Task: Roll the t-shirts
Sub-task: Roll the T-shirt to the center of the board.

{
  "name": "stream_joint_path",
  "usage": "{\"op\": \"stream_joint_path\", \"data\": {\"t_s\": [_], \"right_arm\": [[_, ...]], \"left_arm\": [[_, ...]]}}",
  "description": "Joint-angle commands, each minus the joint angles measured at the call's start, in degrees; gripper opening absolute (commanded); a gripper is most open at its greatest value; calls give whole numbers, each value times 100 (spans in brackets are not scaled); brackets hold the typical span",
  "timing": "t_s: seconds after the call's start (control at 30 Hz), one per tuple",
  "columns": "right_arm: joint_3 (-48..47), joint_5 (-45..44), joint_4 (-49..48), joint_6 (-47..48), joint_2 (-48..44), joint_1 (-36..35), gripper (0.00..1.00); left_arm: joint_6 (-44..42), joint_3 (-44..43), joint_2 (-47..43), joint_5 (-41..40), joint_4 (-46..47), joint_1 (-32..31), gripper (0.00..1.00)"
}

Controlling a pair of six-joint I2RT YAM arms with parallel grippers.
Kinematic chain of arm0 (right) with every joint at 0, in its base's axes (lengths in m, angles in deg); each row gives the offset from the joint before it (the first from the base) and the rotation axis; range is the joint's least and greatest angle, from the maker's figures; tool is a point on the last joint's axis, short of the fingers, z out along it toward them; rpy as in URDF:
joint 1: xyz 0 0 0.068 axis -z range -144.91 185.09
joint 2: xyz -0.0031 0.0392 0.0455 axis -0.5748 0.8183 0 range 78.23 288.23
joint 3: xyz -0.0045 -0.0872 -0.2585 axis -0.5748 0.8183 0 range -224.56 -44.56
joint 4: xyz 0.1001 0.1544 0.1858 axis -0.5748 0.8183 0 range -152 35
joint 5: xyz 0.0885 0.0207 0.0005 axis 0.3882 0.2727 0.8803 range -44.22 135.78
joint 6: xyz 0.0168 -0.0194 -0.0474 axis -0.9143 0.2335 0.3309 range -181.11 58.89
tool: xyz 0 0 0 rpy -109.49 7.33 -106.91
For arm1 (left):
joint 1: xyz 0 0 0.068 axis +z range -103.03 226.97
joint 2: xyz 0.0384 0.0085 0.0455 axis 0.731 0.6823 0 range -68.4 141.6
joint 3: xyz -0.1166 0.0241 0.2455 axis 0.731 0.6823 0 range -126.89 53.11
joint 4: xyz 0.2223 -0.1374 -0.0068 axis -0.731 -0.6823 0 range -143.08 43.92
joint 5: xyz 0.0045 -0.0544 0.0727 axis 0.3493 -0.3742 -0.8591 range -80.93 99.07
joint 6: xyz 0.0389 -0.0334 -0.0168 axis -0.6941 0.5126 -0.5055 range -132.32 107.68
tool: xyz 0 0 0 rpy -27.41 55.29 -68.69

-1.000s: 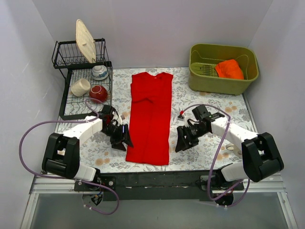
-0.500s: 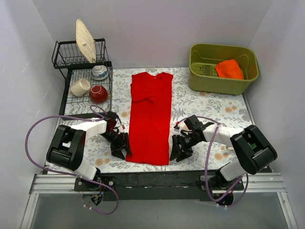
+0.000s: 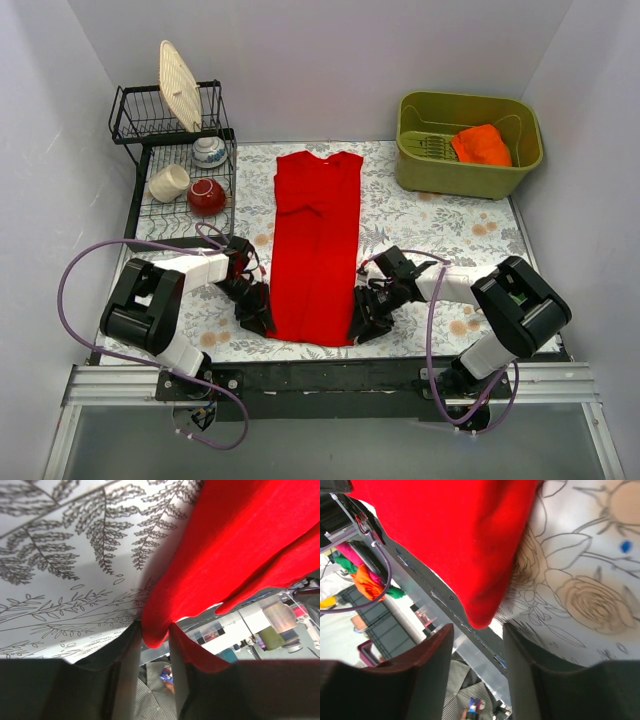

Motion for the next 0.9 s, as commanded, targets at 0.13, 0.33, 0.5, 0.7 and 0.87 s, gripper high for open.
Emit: {"op": "stream_joint_path", "data": {"t_s": [0.13,0.33,0.5,0.7,0.87], "right_arm": [[447,-889,-492,-214,314,-140,42],[570,-880,-731,-311,287,-123,38],[640,-916,-1169,-477,349,-35,40],[623,-810,-1548,-460,402,44,14],[903,-600,-969,-179,-123,141,1]], "left_arm": [[3,118,-33,-178,242,-106,21],[11,127,-51,-178,251,-141,18],[3,136,-77,-152,269,-159,17],[-6,136,-86,-117,277,-168,10],[-76,92,-393,-82,251,-168,0]]}}
